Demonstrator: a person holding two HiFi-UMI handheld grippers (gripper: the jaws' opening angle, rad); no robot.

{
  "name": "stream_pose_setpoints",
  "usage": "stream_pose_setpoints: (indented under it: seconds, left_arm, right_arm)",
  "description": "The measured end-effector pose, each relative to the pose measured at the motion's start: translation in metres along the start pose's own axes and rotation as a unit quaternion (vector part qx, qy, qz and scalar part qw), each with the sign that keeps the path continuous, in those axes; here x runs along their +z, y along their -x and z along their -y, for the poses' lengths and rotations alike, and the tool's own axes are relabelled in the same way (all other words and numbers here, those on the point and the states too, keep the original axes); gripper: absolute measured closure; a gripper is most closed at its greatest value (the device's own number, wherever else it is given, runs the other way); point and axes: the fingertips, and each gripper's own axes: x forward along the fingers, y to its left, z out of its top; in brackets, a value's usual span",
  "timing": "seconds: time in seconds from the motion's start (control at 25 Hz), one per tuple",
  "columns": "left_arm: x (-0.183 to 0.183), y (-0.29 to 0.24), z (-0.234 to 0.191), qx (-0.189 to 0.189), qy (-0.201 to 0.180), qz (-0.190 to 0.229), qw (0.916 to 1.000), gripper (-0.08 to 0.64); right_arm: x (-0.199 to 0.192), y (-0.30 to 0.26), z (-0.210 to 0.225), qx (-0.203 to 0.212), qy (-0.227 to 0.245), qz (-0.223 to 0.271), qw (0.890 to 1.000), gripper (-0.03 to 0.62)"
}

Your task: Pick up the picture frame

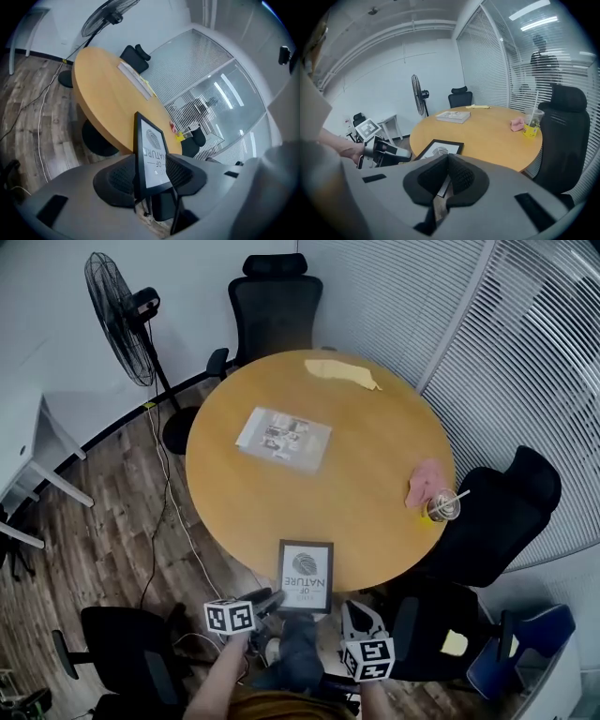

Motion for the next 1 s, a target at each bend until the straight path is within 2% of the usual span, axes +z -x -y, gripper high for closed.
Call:
stream_pose_setpoints:
  seconds: [0.12, 0.28, 0.4, 0.64, 0.88, 1.0]
  left_arm:
    - [-0.008, -0.010, -0.010, -0.002, 0.024, -0.017, 0.9996, 0.337]
    - [-0.012, -0.024, -0.014, -0.040, 0.085, -0.022, 0.9953, 0.333]
    - [-0.018, -0.030, -0.013, -0.062, 0.108, -0.034, 0.9916, 0.333]
    - [-0.028, -0.043, -0.010, -0.089, 0.125, -0.075, 0.9853, 0.335]
    - [-0.032, -0.048, -0.011, -0.110, 0.145, -0.088, 0.9793, 0.414]
    - [-0.032, -0.048, -0.011, -0.118, 0.148, -0.089, 0.9780, 0.420]
  right_arm:
    - [-0.005, -0.010, 0.004, 0.006, -0.007, -0.014, 1.000, 0.580]
    - [-0.009, -0.023, 0.010, 0.014, -0.012, -0.027, 0.999, 0.580]
    - [-0.011, -0.032, 0.014, 0.017, -0.014, -0.037, 0.999, 0.580]
    - [-0.010, -0.051, 0.021, 0.023, -0.017, -0.052, 0.998, 0.580]
    - [-0.010, -0.062, 0.026, 0.023, -0.018, -0.059, 0.998, 0.580]
    - [-0.012, -0.062, 0.027, 0.021, -0.019, -0.064, 0.998, 0.580]
